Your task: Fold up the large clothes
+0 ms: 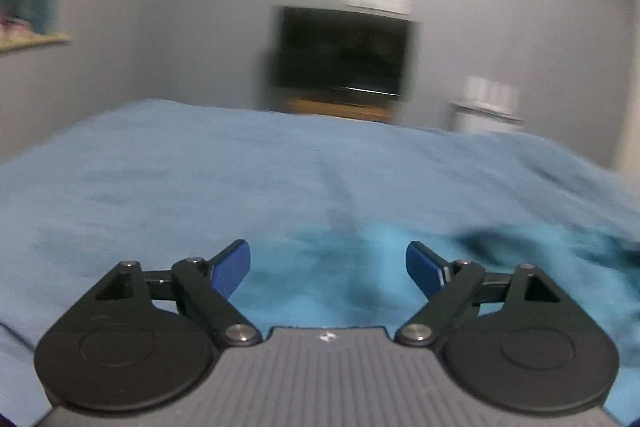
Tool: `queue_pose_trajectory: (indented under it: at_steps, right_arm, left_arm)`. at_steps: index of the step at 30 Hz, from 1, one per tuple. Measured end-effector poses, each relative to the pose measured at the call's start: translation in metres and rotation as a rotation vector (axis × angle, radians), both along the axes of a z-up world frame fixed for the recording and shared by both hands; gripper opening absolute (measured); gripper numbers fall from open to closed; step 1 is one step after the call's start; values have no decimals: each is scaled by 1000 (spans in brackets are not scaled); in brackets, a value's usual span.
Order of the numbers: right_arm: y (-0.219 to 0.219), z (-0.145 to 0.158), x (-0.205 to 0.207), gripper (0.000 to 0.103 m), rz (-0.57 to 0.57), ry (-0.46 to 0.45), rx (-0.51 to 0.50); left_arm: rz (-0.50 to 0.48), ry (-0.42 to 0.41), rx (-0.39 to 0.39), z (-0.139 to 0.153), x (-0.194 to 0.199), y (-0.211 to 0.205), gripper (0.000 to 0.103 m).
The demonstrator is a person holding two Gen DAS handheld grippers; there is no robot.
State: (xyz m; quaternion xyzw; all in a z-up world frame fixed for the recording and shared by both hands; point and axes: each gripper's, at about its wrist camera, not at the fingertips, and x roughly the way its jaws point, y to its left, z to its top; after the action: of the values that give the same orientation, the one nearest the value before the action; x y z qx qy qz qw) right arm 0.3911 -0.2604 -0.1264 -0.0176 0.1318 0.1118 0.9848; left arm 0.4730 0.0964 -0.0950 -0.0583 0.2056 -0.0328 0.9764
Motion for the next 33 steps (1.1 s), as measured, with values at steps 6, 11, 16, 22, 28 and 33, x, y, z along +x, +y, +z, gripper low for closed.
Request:
queue_pose_trajectory:
  at_steps: [6,11,16,22,28,33]
  right_arm:
    - [46,-22,-6,47,162,146,-81]
    - [60,-44,-14,44,112,271,-209]
    - [30,-24,-59,51,34,254,-71]
    - [-4,-35,-126,54,-55,350,112]
    - [-35,-62,-152,57,-168,441,304]
    - [-49,-76,-150,58,-354,407,314]
  left_arm:
    - [-306,225,130,-48,6,-94,84]
    - [-278,242,322,-69,-7,-116,84]
    - [-237,242,205,-49,-59,-85,85]
    - [-219,235,191,-38,-122,-79,85]
    - [-184,237,302,-49,-158,-83,86]
    - [-114,306,273,-63,-155,-67,94]
